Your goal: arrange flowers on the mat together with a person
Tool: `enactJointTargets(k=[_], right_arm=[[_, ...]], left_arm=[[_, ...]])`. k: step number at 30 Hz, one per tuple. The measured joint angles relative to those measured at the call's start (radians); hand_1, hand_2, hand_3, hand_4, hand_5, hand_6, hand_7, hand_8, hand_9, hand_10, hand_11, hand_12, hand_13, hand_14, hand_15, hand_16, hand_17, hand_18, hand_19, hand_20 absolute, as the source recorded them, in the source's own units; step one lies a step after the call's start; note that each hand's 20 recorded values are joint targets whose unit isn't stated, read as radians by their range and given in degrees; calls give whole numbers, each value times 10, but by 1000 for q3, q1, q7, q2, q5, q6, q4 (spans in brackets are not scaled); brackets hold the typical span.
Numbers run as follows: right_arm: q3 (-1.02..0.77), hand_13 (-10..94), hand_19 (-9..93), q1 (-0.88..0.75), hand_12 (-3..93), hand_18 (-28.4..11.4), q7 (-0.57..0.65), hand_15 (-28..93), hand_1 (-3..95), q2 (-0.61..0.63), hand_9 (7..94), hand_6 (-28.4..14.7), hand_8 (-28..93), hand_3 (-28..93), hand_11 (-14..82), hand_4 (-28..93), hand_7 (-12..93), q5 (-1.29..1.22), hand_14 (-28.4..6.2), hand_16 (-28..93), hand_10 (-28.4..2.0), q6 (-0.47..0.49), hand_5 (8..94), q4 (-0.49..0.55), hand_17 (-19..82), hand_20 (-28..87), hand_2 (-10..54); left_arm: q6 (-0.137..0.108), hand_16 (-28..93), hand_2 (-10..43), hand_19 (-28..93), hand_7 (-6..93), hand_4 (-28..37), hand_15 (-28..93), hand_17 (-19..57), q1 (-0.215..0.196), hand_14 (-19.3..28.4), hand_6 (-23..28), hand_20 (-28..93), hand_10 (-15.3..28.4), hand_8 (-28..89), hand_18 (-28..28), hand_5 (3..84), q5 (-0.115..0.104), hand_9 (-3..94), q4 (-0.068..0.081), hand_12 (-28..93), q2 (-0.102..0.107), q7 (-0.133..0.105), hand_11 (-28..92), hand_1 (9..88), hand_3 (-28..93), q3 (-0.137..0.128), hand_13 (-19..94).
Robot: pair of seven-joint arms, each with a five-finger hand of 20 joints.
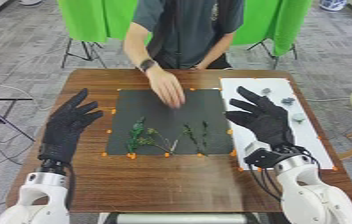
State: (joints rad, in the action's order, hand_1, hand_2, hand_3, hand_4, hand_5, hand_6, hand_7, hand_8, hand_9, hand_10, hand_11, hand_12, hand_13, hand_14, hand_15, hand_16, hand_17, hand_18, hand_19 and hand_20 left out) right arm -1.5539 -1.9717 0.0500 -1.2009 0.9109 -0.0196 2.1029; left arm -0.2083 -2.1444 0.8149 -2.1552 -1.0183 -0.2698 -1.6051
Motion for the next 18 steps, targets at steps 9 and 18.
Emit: enactJointTargets(k=[9, 18], right_arm=[[-2, 483, 626, 7, 183, -262, 33, 605, 222, 17, 531, 15, -130, 807, 314, -240, 176, 174, -172, 123, -170, -107, 472, 13, 124, 234, 25], [14, 564, 701, 89, 201, -254, 281, 686, 288, 159, 570, 16, -134, 791, 460, -230, 194, 586, -151, 125, -162, -225, 493, -10, 196, 228, -26]], left_arm=[[3, -68, 54, 507, 85, -283, 470, -75, -1, 274, 57, 178, 182, -78, 263, 388, 4, 382, 0, 98, -5, 6, 210, 221, 769, -2, 296], [6, -70, 53, 510, 85, -283, 474, -75, -4, 274, 56, 181, 183, -79, 263, 387, 10, 379, -2, 97, -10, 11, 211, 219, 769, -7, 293]])
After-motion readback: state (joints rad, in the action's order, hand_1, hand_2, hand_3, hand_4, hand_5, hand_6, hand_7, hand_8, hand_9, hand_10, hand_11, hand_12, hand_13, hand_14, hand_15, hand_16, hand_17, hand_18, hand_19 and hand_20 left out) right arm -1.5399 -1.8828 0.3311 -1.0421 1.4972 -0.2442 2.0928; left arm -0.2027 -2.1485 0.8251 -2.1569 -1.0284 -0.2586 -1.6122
